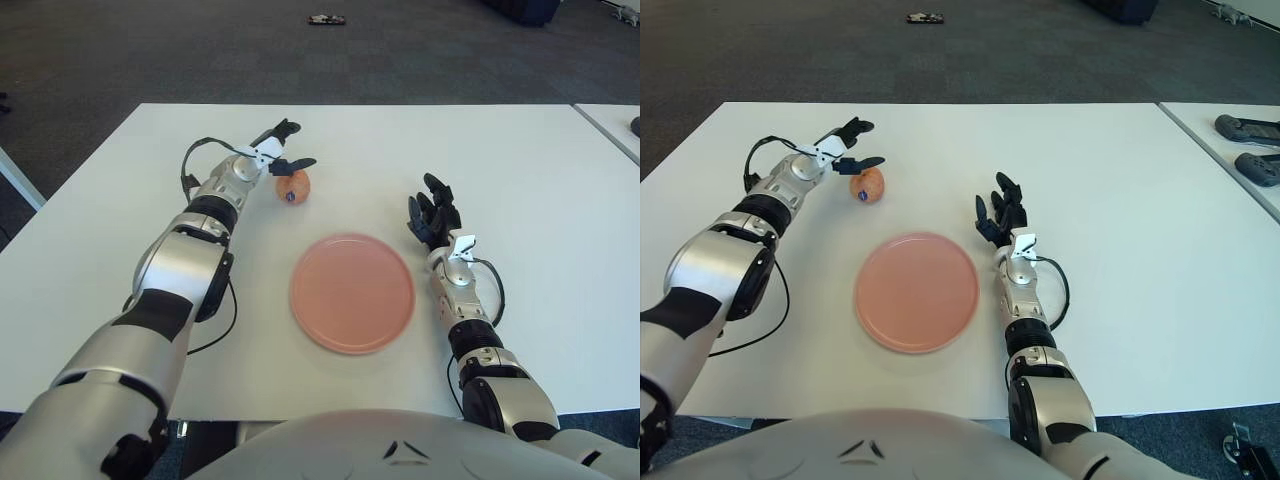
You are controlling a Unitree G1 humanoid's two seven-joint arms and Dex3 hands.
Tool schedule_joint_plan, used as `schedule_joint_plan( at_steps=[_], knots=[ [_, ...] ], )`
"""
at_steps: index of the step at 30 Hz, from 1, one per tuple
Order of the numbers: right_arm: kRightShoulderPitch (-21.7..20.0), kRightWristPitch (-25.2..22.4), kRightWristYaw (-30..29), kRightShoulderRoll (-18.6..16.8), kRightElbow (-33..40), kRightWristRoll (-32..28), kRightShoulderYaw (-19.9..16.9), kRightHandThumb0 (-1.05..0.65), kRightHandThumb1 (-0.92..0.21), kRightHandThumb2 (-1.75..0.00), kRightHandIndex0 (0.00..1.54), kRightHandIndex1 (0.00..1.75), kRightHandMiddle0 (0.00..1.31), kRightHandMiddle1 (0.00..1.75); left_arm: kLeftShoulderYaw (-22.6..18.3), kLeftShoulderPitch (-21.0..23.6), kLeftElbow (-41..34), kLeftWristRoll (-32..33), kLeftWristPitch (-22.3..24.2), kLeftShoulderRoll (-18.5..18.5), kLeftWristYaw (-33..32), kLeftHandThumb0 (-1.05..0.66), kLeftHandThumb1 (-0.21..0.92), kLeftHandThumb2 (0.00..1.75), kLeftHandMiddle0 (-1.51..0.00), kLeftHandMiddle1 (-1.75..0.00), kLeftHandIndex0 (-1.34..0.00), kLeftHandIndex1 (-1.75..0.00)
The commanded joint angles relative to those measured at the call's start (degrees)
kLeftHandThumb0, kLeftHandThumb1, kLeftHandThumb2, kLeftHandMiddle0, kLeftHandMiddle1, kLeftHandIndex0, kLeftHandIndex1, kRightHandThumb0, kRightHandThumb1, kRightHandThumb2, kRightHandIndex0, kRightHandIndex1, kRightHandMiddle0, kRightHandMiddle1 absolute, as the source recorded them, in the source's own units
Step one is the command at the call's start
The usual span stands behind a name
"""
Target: Put the apple into the plate.
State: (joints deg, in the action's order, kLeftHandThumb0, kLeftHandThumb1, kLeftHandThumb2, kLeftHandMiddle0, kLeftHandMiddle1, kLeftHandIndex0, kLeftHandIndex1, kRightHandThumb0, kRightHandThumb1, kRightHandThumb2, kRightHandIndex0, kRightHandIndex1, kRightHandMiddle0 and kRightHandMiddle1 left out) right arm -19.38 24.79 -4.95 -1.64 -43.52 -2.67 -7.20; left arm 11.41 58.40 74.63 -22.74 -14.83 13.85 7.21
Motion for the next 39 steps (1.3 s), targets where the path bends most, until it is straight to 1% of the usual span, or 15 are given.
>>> schedule_joint_plan(
  at_steps=[1,11,15,17,20,23,27,30,35,39],
  knots=[
    [2.68,-2.04,-0.75,0.22,-1.51,0.15,-0.4,-0.53,-0.76,-0.66,0.19,0.3,0.0,0.47,0.42,0.52,0.4,-0.23,0.0,-0.09,-0.89,-0.95,0.92,0.29,-0.29,-0.07,0.0,-0.67],
    [3.23,-2.8,0.54,0.18,-0.47,-0.81,-0.63,-0.52,-0.78,-0.66,0.18,0.3,0.0,0.42,3.73,-0.21,1.29,-3.3,1.3,-1.09,-3.87,-0.95,0.92,0.27,-0.27,-0.06,0.0,-0.71],
    [3.57,-2.5,0.84,0.18,-0.31,-1.25,-1.04,-0.51,-0.78,-0.67,0.18,0.3,0.0,0.44,7.1,-1.07,1.73,-6.94,1.66,-1.15,-7.99,-0.95,0.92,0.28,-0.25,-0.04,0.0,-0.71],
    [3.68,-2.45,0.98,0.27,-0.27,-1.32,-1.15,-0.51,-0.77,-0.67,0.19,0.31,0.0,0.44,8.04,-1.12,1.85,-7.86,1.69,-1.1,-9.04,-0.95,0.92,0.29,-0.23,-0.04,0.0,-0.71],
    [3.78,-1.94,0.8,0.35,-0.4,-1.08,-1.2,-0.51,-0.77,-0.67,0.19,0.31,0.0,0.46,12.27,-1.36,2.58,-12.3,2.96,-0.87,-12.31,-0.95,0.92,0.31,-0.23,-0.04,0.0,-0.7],
    [3.85,-1.55,0.55,0.43,-0.5,-0.83,-1.19,-0.52,-0.76,-0.68,0.19,0.31,0.0,0.49,15.21,-1.57,3.38,-15.4,4.32,-0.59,-14.16,-0.94,0.92,0.33,-0.24,-0.04,0.0,-0.68],
    [3.94,-1.06,0.43,0.55,-0.75,-0.71,-1.22,-0.52,-0.76,-0.68,0.19,0.31,0.0,0.51,20.31,-1.86,4.34,-20.74,7.28,-0.48,-16.46,-0.93,0.92,0.34,-0.25,-0.04,0.0,-0.65],
    [4.14,-0.89,0.56,0.54,-0.62,-0.8,-1.19,-0.52,-0.76,-0.68,0.19,0.31,0.0,0.52,22.76,-1.67,4.63,-23.14,8.85,-0.63,-16.8,-0.93,0.92,0.35,-0.27,-0.05,0.0,-0.64],
    [4.35,-0.75,1.45,0.58,-0.48,-1.46,-1.36,-0.52,-0.76,-0.68,0.2,0.32,0.0,0.53,26.97,-1.6,4.97,-27.14,11.56,-1.15,-16.77,-0.93,0.92,0.37,-0.3,-0.07,0.0,-0.68],
    [4.55,-0.79,1.71,0.48,-0.19,-1.64,-1.48,-0.52,-0.76,-0.69,0.21,0.32,0.0,0.54,29.25,-1.83,5.1,-29.08,12.87,-1.56,-16.42,-0.92,0.92,0.4,-0.29,-0.06,0.0,-0.69]
  ],
)
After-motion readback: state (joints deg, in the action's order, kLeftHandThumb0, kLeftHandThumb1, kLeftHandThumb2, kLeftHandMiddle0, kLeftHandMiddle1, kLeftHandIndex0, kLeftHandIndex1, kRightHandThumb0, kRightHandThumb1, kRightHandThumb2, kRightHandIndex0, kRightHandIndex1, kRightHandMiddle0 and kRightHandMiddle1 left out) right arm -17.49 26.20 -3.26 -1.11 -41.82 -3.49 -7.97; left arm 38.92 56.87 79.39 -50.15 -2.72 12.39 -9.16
